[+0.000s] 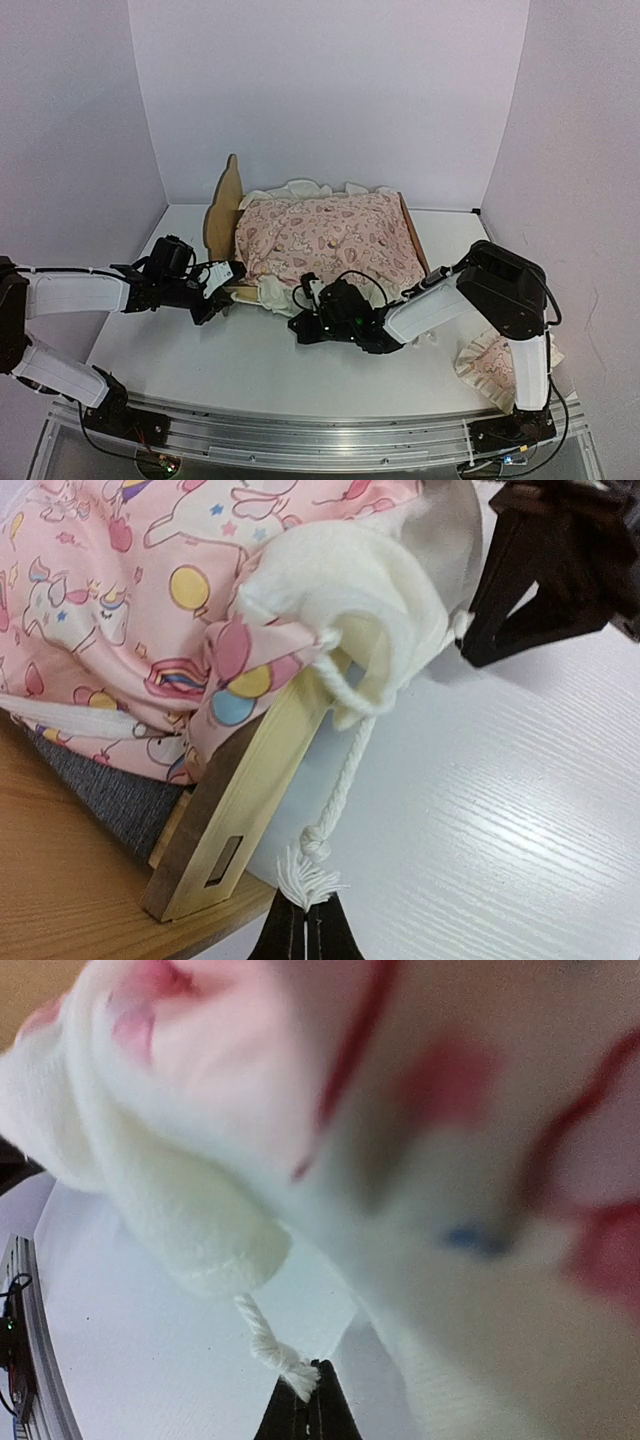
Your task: Set up the pet bed
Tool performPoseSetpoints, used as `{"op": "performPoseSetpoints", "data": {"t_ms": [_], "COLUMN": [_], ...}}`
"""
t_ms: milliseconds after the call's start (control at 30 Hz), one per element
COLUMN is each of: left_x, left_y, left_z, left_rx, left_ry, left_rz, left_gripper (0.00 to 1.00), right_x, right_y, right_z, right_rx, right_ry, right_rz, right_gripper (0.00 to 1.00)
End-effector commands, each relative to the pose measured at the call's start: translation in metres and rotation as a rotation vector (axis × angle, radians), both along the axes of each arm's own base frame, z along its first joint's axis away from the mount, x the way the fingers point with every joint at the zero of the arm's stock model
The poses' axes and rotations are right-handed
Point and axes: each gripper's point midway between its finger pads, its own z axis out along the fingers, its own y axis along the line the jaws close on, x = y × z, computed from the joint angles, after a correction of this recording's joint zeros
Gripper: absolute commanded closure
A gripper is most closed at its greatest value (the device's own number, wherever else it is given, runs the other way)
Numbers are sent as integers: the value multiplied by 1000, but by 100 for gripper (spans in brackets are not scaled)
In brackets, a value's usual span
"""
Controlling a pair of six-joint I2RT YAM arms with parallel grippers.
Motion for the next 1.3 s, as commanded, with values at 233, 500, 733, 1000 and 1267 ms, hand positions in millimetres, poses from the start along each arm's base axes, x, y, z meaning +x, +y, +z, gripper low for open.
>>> {"op": "performPoseSetpoints", "data": {"t_ms": [233,500,733,1000,1267], "left_x": [27,18,30,-9,-22], "left_y": [62,113,133,104,90], "left_z": [42,21,21,-4,-16], "left_rx": [84,219,288,234,205], "left_ry": [-73,-126,-220,-104,-51], "left_rz": [153,233,245,3,-61], "left_gripper": [100,100,100,100,100], "right_x": [-3,-7,-7,-14,-71], "right_y": [-10,-14,-23,-3,52], "right_z": [14,11,9,10,36], "right_rx": [-57,-59,-70,-74,-60], "right_ry": [6,30,47,79,-32], "right_rz": [69,90,85,175,426], "right_gripper": [100,100,100,100,100]}}
